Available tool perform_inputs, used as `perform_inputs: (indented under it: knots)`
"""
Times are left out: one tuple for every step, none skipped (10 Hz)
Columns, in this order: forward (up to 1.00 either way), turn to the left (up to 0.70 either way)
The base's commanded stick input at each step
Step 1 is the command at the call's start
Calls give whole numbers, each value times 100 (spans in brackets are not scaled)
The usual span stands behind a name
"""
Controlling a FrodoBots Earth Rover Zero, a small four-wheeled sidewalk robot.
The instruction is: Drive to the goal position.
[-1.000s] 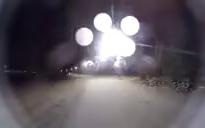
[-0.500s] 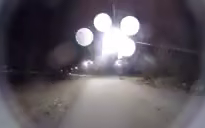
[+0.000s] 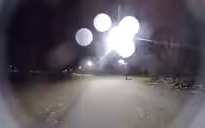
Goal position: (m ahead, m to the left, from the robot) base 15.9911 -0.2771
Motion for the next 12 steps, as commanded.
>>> perform_inputs:
  knots:
    - [100, 0]
    - [100, 0]
    - [100, 0]
    - [100, 0]
    - [100, 0]
    - [100, 0]
    - [100, 0]
    - [100, 0]
    - [100, 0]
    - [100, 0]
    - [100, 21]
    - [100, 35]
